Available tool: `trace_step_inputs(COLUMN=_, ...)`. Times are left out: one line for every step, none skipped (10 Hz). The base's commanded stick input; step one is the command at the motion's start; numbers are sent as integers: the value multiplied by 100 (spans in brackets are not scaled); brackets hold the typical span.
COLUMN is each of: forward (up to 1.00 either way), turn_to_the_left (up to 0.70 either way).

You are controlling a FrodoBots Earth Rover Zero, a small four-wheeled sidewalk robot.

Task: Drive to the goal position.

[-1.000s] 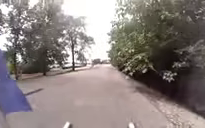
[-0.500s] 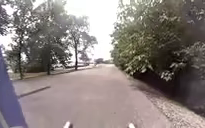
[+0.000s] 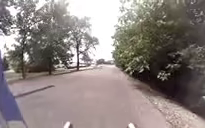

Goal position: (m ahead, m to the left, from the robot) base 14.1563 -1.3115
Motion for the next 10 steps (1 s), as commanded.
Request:
trace_step_inputs(forward=-45, turn_to_the_left=-6)
trace_step_inputs(forward=-45, turn_to_the_left=-6)
trace_step_inputs(forward=-45, turn_to_the_left=-6)
trace_step_inputs(forward=-45, turn_to_the_left=-6)
trace_step_inputs(forward=-45, turn_to_the_left=-6)
trace_step_inputs(forward=-45, turn_to_the_left=-6)
trace_step_inputs(forward=-45, turn_to_the_left=-6)
trace_step_inputs(forward=-45, turn_to_the_left=-6)
trace_step_inputs(forward=-45, turn_to_the_left=-6)
trace_step_inputs(forward=-45, turn_to_the_left=-6)
